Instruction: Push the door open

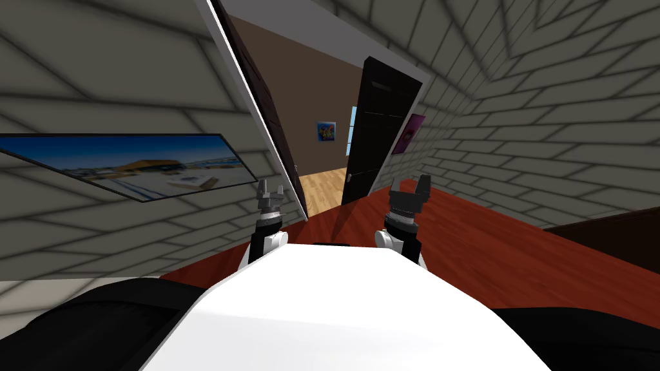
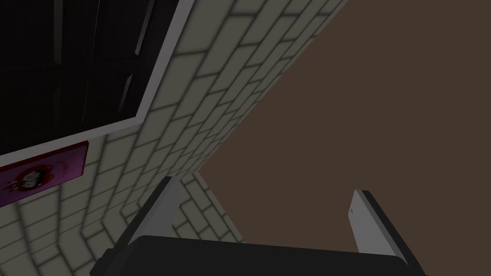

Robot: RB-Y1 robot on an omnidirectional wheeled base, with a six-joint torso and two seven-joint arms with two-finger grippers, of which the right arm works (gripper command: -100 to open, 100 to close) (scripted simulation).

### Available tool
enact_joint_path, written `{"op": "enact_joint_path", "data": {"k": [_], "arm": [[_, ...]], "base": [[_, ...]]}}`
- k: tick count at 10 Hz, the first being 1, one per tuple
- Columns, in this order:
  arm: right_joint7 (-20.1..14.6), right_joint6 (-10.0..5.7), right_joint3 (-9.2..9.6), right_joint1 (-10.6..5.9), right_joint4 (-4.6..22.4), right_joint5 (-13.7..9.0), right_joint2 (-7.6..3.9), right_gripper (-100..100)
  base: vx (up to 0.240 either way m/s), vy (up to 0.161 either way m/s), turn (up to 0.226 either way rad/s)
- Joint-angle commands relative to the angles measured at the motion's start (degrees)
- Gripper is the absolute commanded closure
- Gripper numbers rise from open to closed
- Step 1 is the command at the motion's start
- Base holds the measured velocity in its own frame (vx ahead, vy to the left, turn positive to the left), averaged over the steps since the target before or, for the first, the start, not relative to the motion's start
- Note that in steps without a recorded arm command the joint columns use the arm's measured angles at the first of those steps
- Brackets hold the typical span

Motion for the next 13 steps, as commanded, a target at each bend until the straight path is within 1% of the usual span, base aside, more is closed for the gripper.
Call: {"op": "enact_joint_path", "data": {"k": [1,2,3,7,12,13], "arm": [[0.0,-0.19,0.25,-0.74,2.1,-0.1,-0.47,-100],[0.0,-0.27,0.36,-1.05,3.0,-0.2,-0.64,-100],[0.0,-0.43,0.57,-1.68,4.7,-0.3,-0.99,-100],[0.1,-0.88,1.17,-3.45,9.7,-0.6,-1.82,-100],[0.2,-1.63,2.17,-6.38,18.0,-1.0,-2.86,-100],[0.2,-1.79,2.39,-7.04,19.3,-1.1,-3.06,-100]], "base": [[0.07,-0.032,0.045],[0.106,-0.057,0.064],[0.134,-0.084,0.046],[0.101,-0.071,0.044],[0.087,-0.077,0.056],[0.089,-0.085,0.064]]}}
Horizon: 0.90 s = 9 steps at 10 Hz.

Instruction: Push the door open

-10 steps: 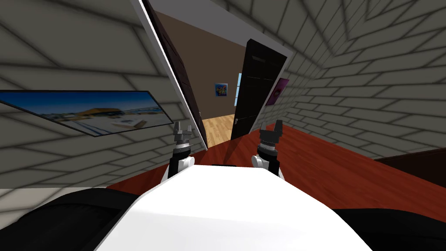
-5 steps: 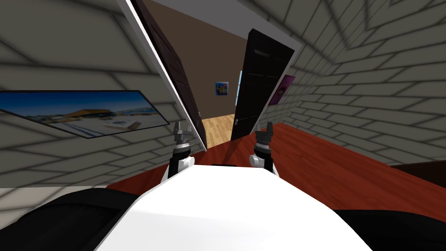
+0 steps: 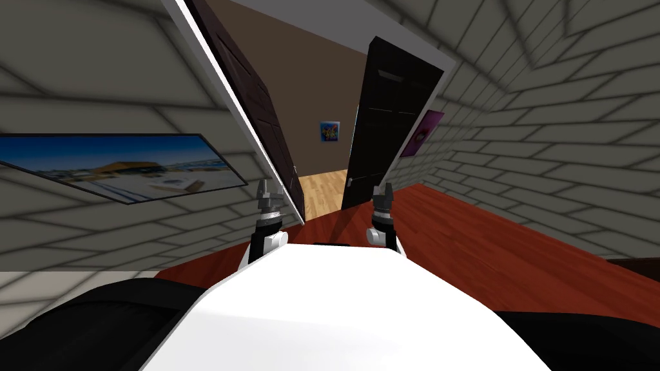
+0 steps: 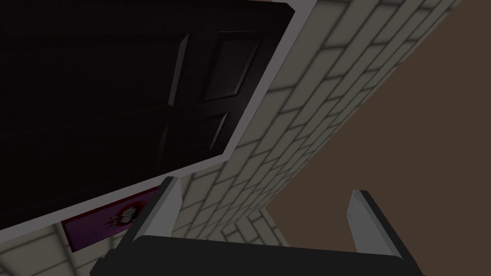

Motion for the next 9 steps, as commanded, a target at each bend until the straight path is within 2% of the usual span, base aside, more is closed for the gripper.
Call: {"op": "enact_joint_path", "data": {"k": [1,5,6,9], "arm": [[0.1,-0.59,0.25,-0.57,2.1,0.0,-0.03,-100],[0.2,-1.31,1.2,-3.36,9.3,-0.4,-0.71,-100],[0.2,-1.31,1.2,-3.36,10.0,-0.4,-0.71,-100],[0.2,-1.88,1.97,-5.62,15.7,-0.8,-1.08,-100]], "base": [[0.069,-0.057,0.024],[0.078,-0.073,0.064],[0.062,-0.071,0.022],[0.073,-0.08,0.071]]}}
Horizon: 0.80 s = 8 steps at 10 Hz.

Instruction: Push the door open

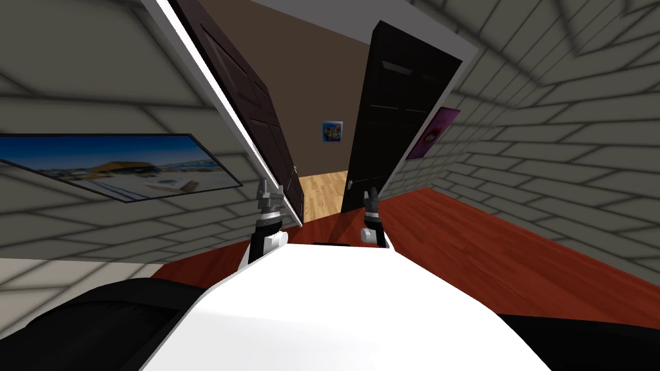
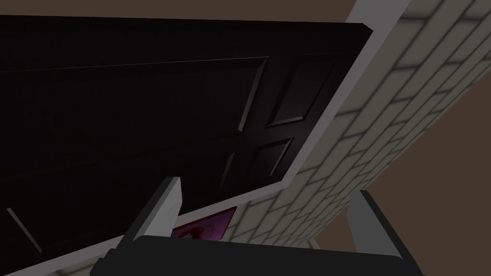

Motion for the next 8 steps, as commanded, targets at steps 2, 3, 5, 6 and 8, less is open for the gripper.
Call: {"op": "enact_joint_path", "data": {"k": [2,3,5,6,8], "arm": [[-0.2,-0.47,0.21,-1.39,4.1,-0.3,-0.43,-100],[-0.1,-0.67,0.47,-2.16,5.6,-0.5,-0.53,-100],[-0.1,-0.87,0.74,-2.95,8.3,-0.6,-0.58,-100],[-0.1,-1.08,1.01,-3.75,10.4,-0.7,-0.62,-100],[-0.1,-1.28,1.28,-4.54,12.9,-0.8,-0.67,-100]], "base": [[0.05,-0.066,0.023],[0.06,-0.074,0.079],[0.048,-0.06,0.038],[0.064,-0.079,0.101],[0.058,-0.058,0.033]]}}
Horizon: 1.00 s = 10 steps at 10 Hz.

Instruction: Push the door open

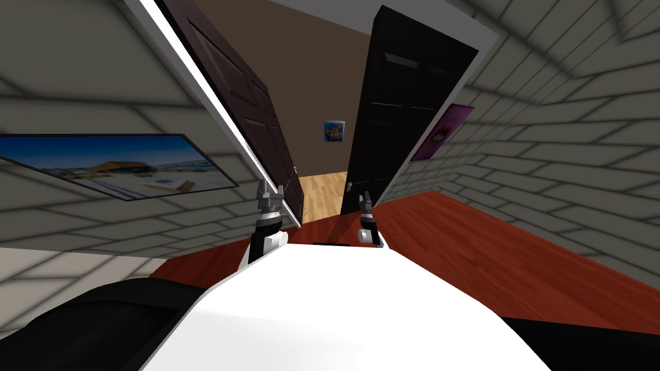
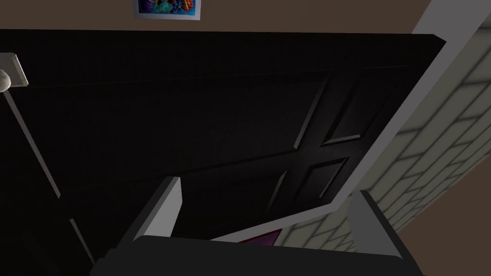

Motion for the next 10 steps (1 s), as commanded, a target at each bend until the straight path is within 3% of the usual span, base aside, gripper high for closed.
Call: {"op": "enact_joint_path", "data": {"k": [1,2,4,7,10], "arm": [[0.1,-0.16,0.39,-1.41,2.9,-0.2,0.05,-100],[0.1,-0.16,0.39,-1.41,3.6,-0.2,0.05,-100],[0.2,-0.56,0.93,-3.0,8.0,-0.4,0.07,-100],[0.2,-0.76,1.19,-3.79,10.3,-0.6,0.08,-100],[0.3,-1.36,1.98,-6.1,16.2,-0.9,0.26,-100]], "base": [[0.072,-0.08,0.076],[0.048,-0.061,0.032],[0.055,-0.074,0.062],[0.047,-0.06,0.036],[0.057,-0.08,0.067]]}}
